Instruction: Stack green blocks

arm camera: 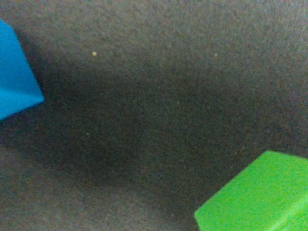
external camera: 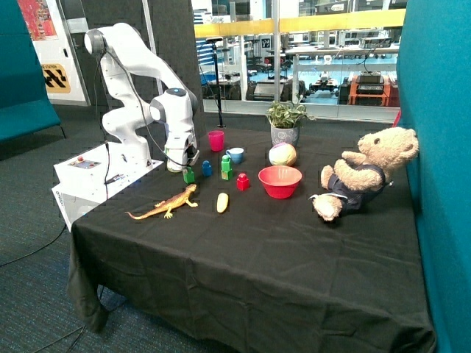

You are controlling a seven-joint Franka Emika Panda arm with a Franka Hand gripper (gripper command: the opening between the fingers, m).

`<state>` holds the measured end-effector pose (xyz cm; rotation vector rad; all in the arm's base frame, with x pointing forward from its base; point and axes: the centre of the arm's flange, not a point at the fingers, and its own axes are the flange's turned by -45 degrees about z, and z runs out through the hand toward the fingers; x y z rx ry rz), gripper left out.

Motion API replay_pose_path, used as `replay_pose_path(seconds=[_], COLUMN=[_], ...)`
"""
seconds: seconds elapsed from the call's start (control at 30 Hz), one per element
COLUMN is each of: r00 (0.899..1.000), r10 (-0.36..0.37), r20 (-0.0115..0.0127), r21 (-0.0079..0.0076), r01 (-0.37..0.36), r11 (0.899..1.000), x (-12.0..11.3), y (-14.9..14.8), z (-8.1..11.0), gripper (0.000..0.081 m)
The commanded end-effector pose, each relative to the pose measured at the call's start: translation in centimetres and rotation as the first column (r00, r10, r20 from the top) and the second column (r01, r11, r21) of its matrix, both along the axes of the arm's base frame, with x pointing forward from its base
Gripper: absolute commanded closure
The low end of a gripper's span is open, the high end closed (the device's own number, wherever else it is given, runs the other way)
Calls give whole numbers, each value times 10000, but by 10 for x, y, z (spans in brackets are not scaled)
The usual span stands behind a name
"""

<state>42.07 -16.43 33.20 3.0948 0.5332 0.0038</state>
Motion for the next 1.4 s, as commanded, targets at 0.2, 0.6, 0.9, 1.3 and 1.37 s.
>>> replay_pose_path(seconds=[0.2, 0.6, 0.9, 1.3, 1.37], r00=[9997, 9988, 9979, 9974, 9974], r10=[259, 490, 652, 715, 714], r20=[-26, -26, -26, -26, -26], r21=[8, 8, 8, 8, 8], r01=[-259, -490, -652, -715, -714], r11=[9997, 9988, 9979, 9974, 9974], x=[8, 17, 28, 41, 44], y=[14, 27, 40, 51, 53], z=[37, 66, 85, 102, 102], gripper=[808, 808, 808, 808, 808])
